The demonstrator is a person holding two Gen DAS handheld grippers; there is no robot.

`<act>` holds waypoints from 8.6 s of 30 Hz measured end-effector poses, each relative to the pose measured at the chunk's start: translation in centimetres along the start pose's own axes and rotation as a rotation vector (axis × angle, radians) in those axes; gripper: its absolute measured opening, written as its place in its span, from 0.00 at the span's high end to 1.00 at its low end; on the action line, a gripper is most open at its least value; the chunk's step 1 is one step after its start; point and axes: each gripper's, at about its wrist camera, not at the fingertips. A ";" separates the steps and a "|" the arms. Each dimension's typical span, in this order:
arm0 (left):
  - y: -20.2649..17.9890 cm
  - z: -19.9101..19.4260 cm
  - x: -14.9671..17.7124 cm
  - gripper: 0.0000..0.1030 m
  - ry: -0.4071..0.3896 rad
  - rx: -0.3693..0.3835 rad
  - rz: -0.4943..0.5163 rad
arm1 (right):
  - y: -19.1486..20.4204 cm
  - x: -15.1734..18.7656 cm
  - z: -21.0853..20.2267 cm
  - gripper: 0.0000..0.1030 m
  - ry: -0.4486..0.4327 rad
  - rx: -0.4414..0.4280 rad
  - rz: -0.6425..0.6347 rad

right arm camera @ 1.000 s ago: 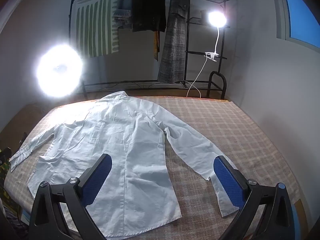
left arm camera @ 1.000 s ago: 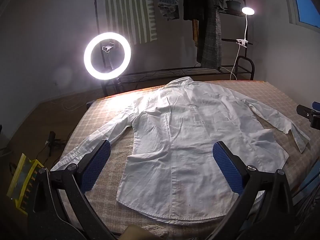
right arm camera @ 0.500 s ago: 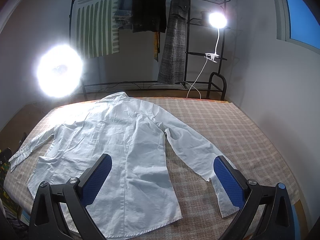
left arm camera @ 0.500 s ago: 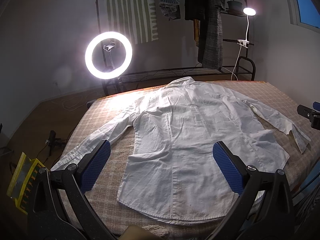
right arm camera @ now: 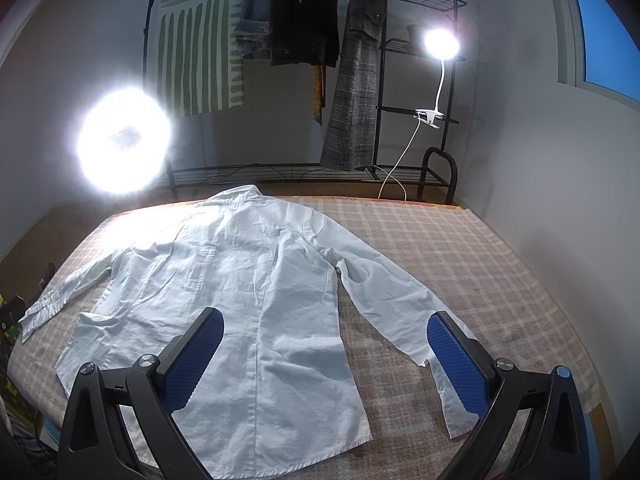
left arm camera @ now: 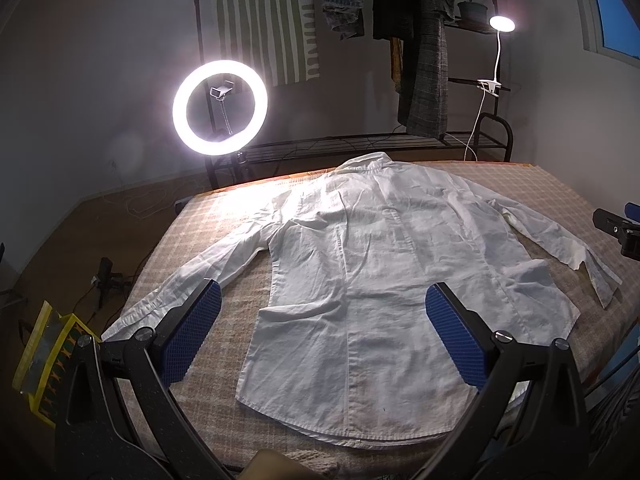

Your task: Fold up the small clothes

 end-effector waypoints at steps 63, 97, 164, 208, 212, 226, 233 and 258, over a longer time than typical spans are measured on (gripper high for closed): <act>18.8 8.4 1.4 0.23 0.136 -0.131 -0.074 | 8.2 -1.7 3.4 0.00 -0.016 -0.192 -0.082; 31.3 29.2 8.3 0.91 0.448 0.076 -0.244 | 17.9 -0.7 9.3 0.20 0.115 -0.447 -0.226; 16.7 20.8 8.7 0.75 0.542 0.218 -0.181 | 16.6 1.4 9.8 0.34 0.279 -0.538 -0.127; 4.7 4.9 6.3 0.89 0.306 0.598 0.063 | 26.6 -5.1 18.7 0.41 0.490 -0.781 -0.092; 5.5 4.3 8.0 0.88 0.340 0.594 -0.031 | 28.7 -4.4 19.1 0.45 0.517 -0.798 -0.149; 6.6 8.0 14.6 0.88 0.467 0.492 -0.495 | 39.6 0.9 23.2 0.47 0.600 -0.713 -0.393; 4.9 8.3 14.3 0.88 0.437 0.474 -0.469 | 42.4 2.0 23.9 0.56 0.591 -0.647 -0.479; 9.6 7.7 12.4 1.00 0.385 0.399 -0.495 | 38.3 -4.4 26.0 1.00 0.479 -0.656 -0.187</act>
Point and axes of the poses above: each gripper's, at about its wrist camera, not at the fingertips, and z roughly the way its jaws point, y to its left, x to its underside, and after that the axes turned 6 degrees about -y, right-handed
